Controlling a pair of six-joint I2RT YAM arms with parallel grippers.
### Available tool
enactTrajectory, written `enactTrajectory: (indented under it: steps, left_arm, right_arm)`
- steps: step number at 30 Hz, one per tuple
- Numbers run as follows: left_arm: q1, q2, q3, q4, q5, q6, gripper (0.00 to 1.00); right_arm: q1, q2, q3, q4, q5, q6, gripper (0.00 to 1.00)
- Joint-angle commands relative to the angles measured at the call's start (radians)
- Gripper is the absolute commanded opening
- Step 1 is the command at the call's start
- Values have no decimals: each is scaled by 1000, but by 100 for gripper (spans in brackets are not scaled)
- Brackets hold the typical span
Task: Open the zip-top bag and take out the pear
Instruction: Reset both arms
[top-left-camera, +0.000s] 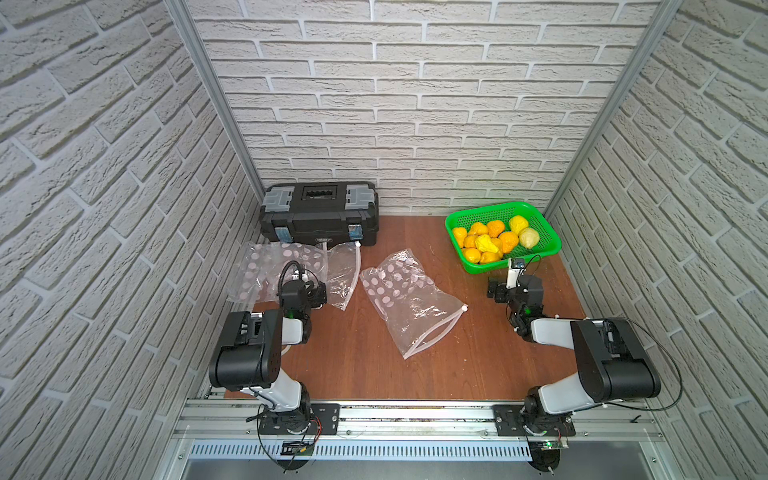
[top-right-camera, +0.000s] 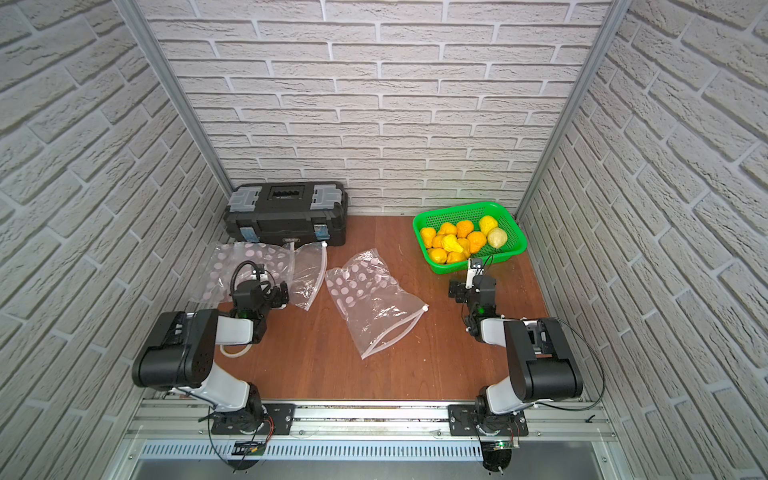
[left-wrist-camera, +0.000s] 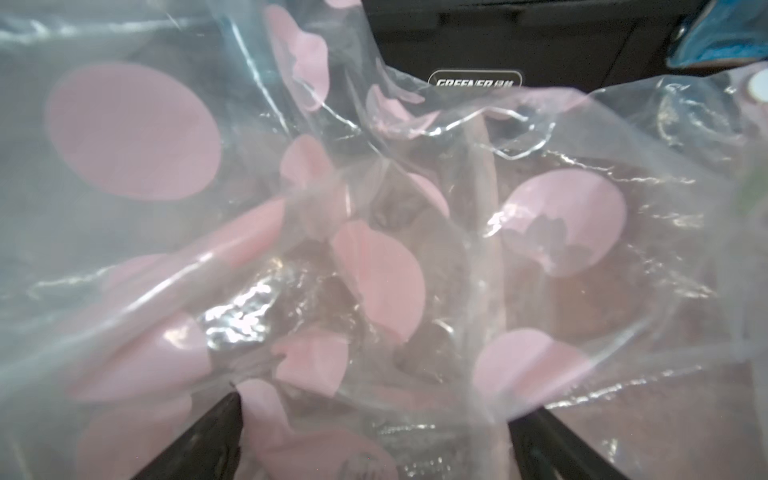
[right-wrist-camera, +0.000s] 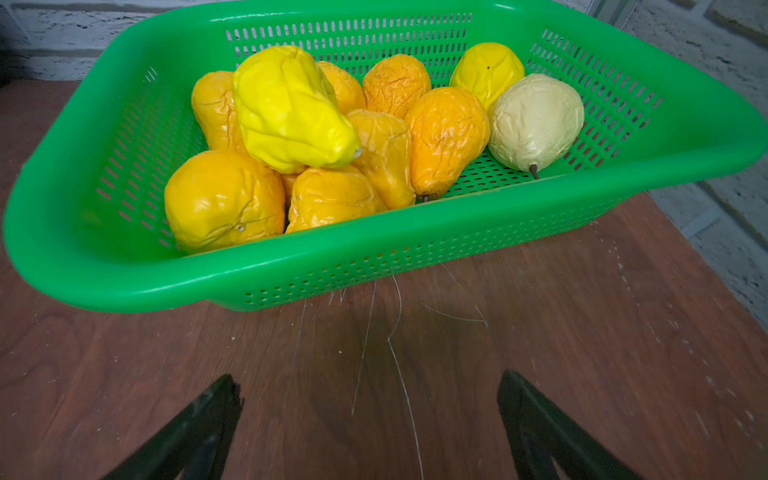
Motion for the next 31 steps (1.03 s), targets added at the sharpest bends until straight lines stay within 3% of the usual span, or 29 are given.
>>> enactTrajectory:
  steps: [1, 7, 9, 13, 31]
  left_arm:
    - [10, 1, 14, 108, 40, -3, 98]
    - [9, 0, 14, 105, 35, -2, 98]
    - [9, 1, 14, 107, 36, 0, 98]
    - [4, -1, 8, 117, 64, 18, 98]
    - [8, -4, 8, 114, 68, 13, 98]
  right_arm:
    - [9, -7, 6, 54, -5, -23, 99]
    - [12, 0, -2, 66, -15, -33, 99]
    - [12, 29, -25, 158, -18, -33, 99]
    - [12, -3, -14, 85, -20, -36, 99]
    - [12, 0, -11, 86, -24, -36, 99]
